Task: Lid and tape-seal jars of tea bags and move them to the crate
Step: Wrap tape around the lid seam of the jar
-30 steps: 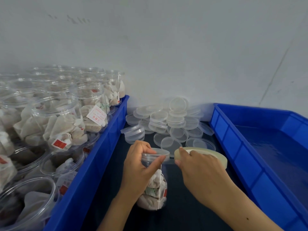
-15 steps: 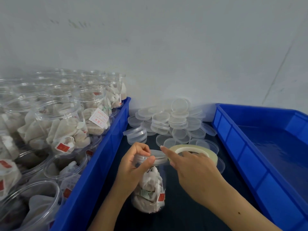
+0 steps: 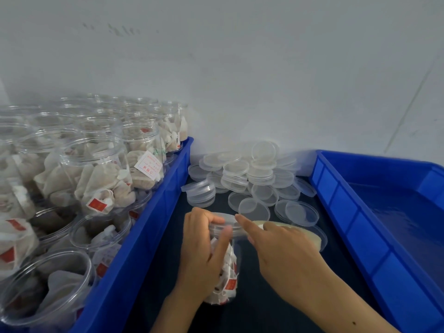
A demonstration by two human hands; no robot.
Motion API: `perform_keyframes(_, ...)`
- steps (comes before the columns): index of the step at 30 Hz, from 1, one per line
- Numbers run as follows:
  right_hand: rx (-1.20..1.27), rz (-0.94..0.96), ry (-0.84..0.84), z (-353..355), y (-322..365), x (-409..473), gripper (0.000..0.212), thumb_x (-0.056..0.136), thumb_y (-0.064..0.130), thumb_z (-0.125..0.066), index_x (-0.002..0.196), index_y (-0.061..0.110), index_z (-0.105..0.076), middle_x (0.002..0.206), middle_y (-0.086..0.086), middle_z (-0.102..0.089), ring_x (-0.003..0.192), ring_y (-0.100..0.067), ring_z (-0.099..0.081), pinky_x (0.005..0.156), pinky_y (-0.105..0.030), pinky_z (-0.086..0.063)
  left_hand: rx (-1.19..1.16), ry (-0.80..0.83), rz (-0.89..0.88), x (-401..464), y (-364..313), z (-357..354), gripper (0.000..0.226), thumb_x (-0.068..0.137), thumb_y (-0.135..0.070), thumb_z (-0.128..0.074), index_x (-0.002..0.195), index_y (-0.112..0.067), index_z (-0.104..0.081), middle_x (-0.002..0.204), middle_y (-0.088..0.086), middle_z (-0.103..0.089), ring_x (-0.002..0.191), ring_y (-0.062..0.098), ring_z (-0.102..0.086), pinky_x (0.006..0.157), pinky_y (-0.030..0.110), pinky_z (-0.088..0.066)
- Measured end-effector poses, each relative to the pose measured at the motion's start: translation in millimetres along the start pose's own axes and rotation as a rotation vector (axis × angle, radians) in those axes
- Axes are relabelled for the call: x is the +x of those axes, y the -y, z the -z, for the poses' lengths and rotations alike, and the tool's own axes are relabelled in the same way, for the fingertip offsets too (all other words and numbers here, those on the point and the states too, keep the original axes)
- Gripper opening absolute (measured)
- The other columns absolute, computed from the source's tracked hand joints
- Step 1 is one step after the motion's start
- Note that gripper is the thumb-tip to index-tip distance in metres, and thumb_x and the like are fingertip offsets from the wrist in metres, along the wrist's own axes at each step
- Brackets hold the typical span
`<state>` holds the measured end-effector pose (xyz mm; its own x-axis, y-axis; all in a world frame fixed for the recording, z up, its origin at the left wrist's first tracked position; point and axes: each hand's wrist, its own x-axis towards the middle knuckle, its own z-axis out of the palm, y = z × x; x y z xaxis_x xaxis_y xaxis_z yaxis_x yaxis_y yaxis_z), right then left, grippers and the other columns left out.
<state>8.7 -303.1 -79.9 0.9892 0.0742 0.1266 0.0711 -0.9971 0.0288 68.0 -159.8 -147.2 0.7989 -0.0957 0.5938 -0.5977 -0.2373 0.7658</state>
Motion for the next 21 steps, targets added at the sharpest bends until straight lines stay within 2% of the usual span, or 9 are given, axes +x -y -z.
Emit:
perform_keyframes(2, -0.005, -0.011, 0.004, -1.0, -0.1, -0.7, 0.075, 0.097, 0.02, -0.045, 0.151, 0.042, 0.002, 0.121, 0.003, -0.057, 0.107, -0.02, -0.059, 0.071, -0.028, -0.036, 0.016, 0.015, -0.017, 1.8, 2.5, -2.9, 0.032, 0.083, -0.054, -0.056, 0.093, -0.024, -0.05, 0.096, -0.006, -0.051, 0.09, 0.011, -0.054, 0.073, 0.017, -0.045)
perform_keyframes(5, -0.037, -0.008, 0.028, 1.2, -1.5, 0.8, 0.073, 0.097, 0.021, -0.046, 0.152, 0.038, -0.001, 0.127, 0.0, -0.055, 0.113, -0.022, -0.057, 0.087, -0.034, -0.045, -0.035, 0.032, 0.006, 5.1, 3.8, -2.0, 0.034, 0.075, -0.054, -0.064, 0.093, -0.03, -0.048, 0.098, -0.007, -0.05, 0.091, 0.011, -0.056, 0.072, 0.026, -0.051)
perform_keyframes(7, -0.036, 0.009, -0.004, 3.6, -3.6, 1.4, 0.056, 0.1, 0.024, -0.04, 0.15, 0.032, -0.016, 0.126, 0.001, -0.057, 0.112, -0.019, -0.059, 0.086, -0.032, -0.045, -0.053, 0.028, 0.04, 6.2, 4.8, 0.1, 0.034, 0.072, -0.056, -0.064, 0.091, -0.033, -0.047, 0.098, -0.009, -0.05, 0.09, 0.011, -0.056, 0.072, 0.027, -0.052)
perform_keyframes(9, 0.008, 0.044, -0.061, 5.2, -6.2, 1.1, 0.034, 0.102, 0.03, -0.034, 0.136, 0.028, -0.037, 0.115, 0.005, -0.06, 0.099, -0.016, -0.061, 0.078, -0.028, -0.044, -0.087, 0.03, 0.083, 7.7, 6.9, 2.8, 0.036, 0.07, -0.057, -0.064, 0.09, -0.032, -0.048, 0.098, -0.005, -0.052, 0.088, 0.01, -0.058, 0.072, 0.025, -0.052)
perform_keyframes(10, 0.037, 0.042, -0.076, 5.4, -7.9, 0.9, 0.03, 0.103, 0.034, -0.032, 0.13, 0.026, -0.042, 0.107, 0.006, -0.06, 0.09, -0.014, -0.06, 0.074, -0.027, -0.044, -0.111, 0.035, 0.108, 8.2, 8.0, 4.1, 0.036, 0.07, -0.057, -0.065, 0.09, -0.031, -0.049, 0.099, -0.003, -0.054, 0.086, 0.011, -0.059, 0.071, 0.023, -0.052)
perform_keyframes(12, 0.088, 0.004, -0.101, 4.6, -10.0, 1.6, 0.03, 0.102, 0.044, -0.029, 0.121, 0.024, -0.042, 0.089, 0.007, -0.057, 0.077, -0.011, -0.056, 0.065, -0.024, -0.041, -0.147, 0.05, 0.137, 8.7, 10.0, 6.3, 0.038, 0.071, -0.055, -0.066, 0.092, -0.029, -0.05, 0.1, 0.0, -0.055, 0.086, 0.011, -0.06, 0.071, 0.02, -0.051)
perform_keyframes(15, 0.057, -0.007, -0.129, -0.7, -10.7, 6.7, 0.032, 0.101, 0.048, -0.028, 0.117, 0.024, -0.041, 0.081, 0.007, -0.056, 0.071, -0.012, -0.052, 0.062, -0.025, -0.039, -0.177, 0.059, 0.135, 8.5, 11.7, 8.6, 0.04, 0.071, -0.055, -0.065, 0.093, -0.025, -0.051, 0.1, 0.001, -0.056, 0.089, 0.01, -0.061, 0.073, 0.018, -0.051)
perform_keyframes(18, 0.045, -0.026, -0.108, -3.2, -14.1, 13.9, 0.041, 0.1, 0.053, -0.025, 0.119, 0.023, -0.043, 0.083, 0.006, -0.054, 0.074, -0.012, -0.05, 0.066, -0.025, -0.039, -0.209, 0.055, 0.128, 9.4, 14.5, 11.5, 0.04, 0.072, -0.053, -0.065, 0.093, -0.021, -0.052, 0.098, 0.001, -0.057, 0.092, 0.005, -0.061, 0.076, 0.016, -0.05)
perform_keyframes(21, 0.034, -0.04, -0.068, -2.7, -19.0, 18.4, 0.049, 0.098, 0.06, -0.023, 0.118, 0.023, -0.048, 0.093, 0.004, -0.064, 0.084, -0.014, -0.06, 0.072, -0.027, -0.046, -0.229, 0.05, 0.112, 10.5, 16.7, 12.4, 0.039, 0.073, -0.05, -0.065, 0.093, -0.019, -0.053, 0.097, 0.0, -0.057, 0.094, 0.0, -0.06, 0.077, 0.013, -0.049)
